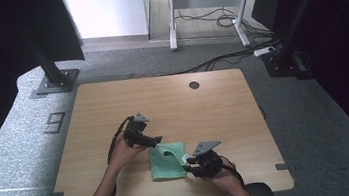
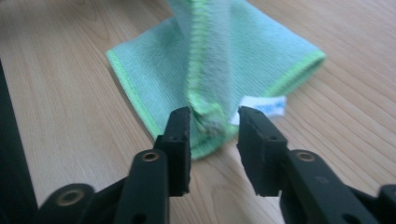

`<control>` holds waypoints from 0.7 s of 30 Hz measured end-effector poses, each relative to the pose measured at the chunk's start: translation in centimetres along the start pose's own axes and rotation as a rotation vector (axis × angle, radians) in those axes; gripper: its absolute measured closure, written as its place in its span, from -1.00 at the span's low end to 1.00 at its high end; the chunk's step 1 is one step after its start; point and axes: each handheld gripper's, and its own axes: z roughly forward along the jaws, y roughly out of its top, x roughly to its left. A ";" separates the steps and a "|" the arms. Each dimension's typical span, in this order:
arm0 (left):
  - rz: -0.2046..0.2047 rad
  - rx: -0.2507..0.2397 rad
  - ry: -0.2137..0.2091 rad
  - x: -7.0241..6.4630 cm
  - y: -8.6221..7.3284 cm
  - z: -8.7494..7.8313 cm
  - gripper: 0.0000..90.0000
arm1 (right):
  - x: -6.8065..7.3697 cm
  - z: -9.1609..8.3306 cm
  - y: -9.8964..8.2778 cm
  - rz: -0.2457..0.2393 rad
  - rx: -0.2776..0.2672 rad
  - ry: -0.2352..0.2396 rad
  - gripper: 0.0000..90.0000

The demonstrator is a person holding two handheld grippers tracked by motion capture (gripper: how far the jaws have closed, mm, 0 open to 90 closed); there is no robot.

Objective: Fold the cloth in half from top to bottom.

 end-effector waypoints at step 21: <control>0.056 0.053 -0.026 -3.8 -5.7 -2.1 -0.84 | -1.3 1.4 1.6 0.054 -0.025 -0.057 -0.16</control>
